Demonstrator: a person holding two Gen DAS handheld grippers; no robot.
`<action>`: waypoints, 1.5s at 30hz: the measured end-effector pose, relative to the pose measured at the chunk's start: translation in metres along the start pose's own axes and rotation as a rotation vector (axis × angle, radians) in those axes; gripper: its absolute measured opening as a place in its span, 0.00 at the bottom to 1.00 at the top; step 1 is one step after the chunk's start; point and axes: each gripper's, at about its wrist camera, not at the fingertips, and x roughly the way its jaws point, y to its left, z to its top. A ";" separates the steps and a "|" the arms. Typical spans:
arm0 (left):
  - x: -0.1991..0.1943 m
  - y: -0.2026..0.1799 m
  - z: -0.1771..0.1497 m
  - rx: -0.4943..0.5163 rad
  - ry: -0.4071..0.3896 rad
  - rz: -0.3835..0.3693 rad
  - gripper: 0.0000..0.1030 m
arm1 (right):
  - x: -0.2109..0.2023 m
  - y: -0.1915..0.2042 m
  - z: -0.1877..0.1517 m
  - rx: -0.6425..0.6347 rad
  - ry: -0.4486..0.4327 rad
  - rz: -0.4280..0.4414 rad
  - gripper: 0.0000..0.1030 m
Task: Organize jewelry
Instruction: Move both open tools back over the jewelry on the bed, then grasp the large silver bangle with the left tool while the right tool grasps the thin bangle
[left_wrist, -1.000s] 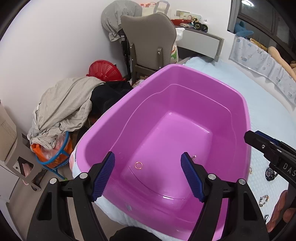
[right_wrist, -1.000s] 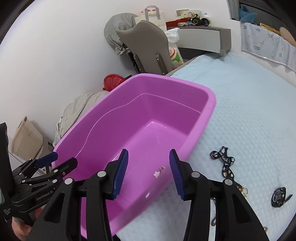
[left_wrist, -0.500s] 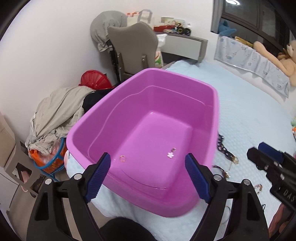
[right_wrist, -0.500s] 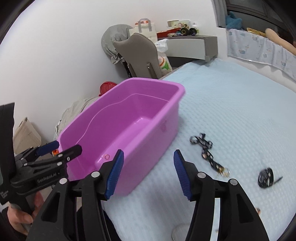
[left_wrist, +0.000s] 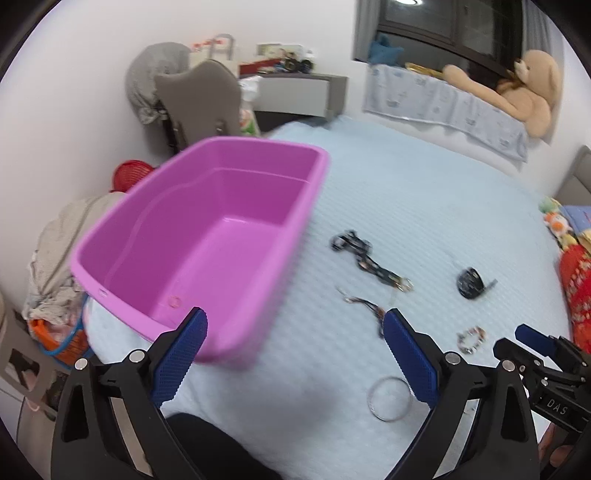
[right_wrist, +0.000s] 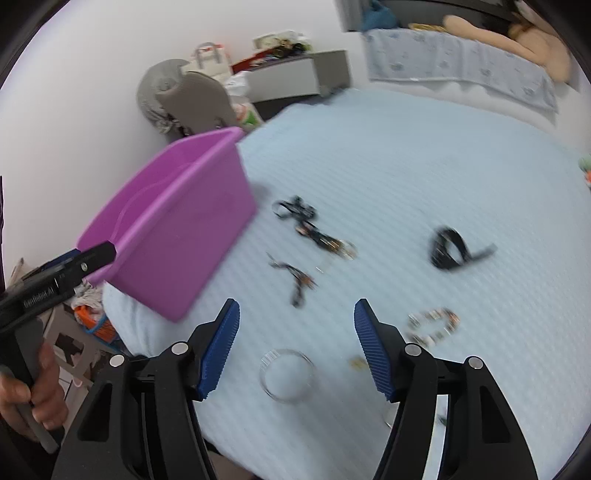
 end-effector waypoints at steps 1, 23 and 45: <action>0.001 -0.003 -0.002 0.006 0.005 -0.008 0.93 | -0.002 -0.007 -0.006 0.013 0.001 -0.013 0.63; 0.062 -0.089 -0.099 0.129 0.158 -0.082 0.93 | -0.022 -0.131 -0.129 0.237 0.039 -0.232 0.65; 0.111 -0.096 -0.141 0.135 0.236 -0.039 0.93 | 0.026 -0.113 -0.144 0.196 0.069 -0.160 0.65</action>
